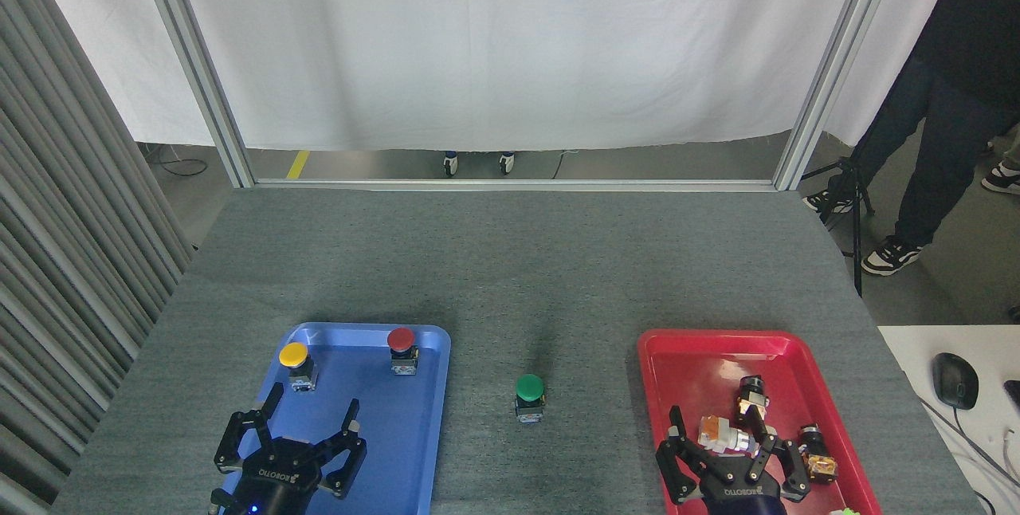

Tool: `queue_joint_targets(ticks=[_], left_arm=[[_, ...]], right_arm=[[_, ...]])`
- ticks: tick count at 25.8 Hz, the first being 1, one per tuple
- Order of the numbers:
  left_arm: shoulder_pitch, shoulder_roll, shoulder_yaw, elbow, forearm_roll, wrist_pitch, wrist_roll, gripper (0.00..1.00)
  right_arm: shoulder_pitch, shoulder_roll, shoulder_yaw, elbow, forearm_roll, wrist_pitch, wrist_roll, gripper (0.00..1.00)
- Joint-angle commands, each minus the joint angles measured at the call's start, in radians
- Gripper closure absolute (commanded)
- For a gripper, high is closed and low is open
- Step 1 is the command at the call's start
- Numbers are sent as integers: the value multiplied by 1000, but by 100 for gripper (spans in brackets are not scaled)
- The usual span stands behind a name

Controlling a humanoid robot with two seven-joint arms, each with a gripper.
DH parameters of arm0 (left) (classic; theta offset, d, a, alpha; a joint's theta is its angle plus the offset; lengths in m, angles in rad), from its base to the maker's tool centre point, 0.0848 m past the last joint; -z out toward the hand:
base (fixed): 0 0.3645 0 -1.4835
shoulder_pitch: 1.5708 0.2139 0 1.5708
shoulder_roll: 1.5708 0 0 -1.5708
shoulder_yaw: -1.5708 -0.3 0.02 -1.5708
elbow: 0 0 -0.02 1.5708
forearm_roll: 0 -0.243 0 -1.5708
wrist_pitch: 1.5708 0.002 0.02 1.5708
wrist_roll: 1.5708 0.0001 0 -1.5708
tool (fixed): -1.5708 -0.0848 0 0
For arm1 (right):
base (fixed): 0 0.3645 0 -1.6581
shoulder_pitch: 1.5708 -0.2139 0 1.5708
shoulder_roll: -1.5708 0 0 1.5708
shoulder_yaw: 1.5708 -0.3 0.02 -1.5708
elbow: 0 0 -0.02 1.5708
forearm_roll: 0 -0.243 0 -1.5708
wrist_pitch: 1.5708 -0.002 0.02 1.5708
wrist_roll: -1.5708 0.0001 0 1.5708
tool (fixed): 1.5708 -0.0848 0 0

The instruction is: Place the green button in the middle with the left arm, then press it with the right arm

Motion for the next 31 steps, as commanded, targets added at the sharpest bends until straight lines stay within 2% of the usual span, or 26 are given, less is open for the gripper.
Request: queue_joint_targets(ticks=[1,16,20,21,23,25,26,29,31], left_arm=[[4,2,3,2,1,0,0,0],[-6,0,5,-1,1,-1,0,0],[-9,0,5,-1,1,-6,0,0],[-9,0,5,-1,1,-7,0,0],[-9,2,5,-2,1,-7,1,0],[-7,2,5,-2,1,-7,3,0],[-6,2,5,-2,1,-7,7,0],[-6,0,5,-5,1,-9,13,0],[-6,0,5,-4,1,-9,17,0]], right_arm=[[0,0,0,-1,0,0,0,0],[-3,5,5,-2,2,-2,-4,0],[-5,5,15,-2,6,0,-4,4],[-6,5,21,-4,9,-2,-1,8],[-22,5,57,-4,11,-3,-1,27],[-51,5,95,4,12,1,2,64],[-63,5,104,9,14,1,2,75],[-110,23,144,41,21,4,14,96],[-133,35,178,61,44,29,52,100]])
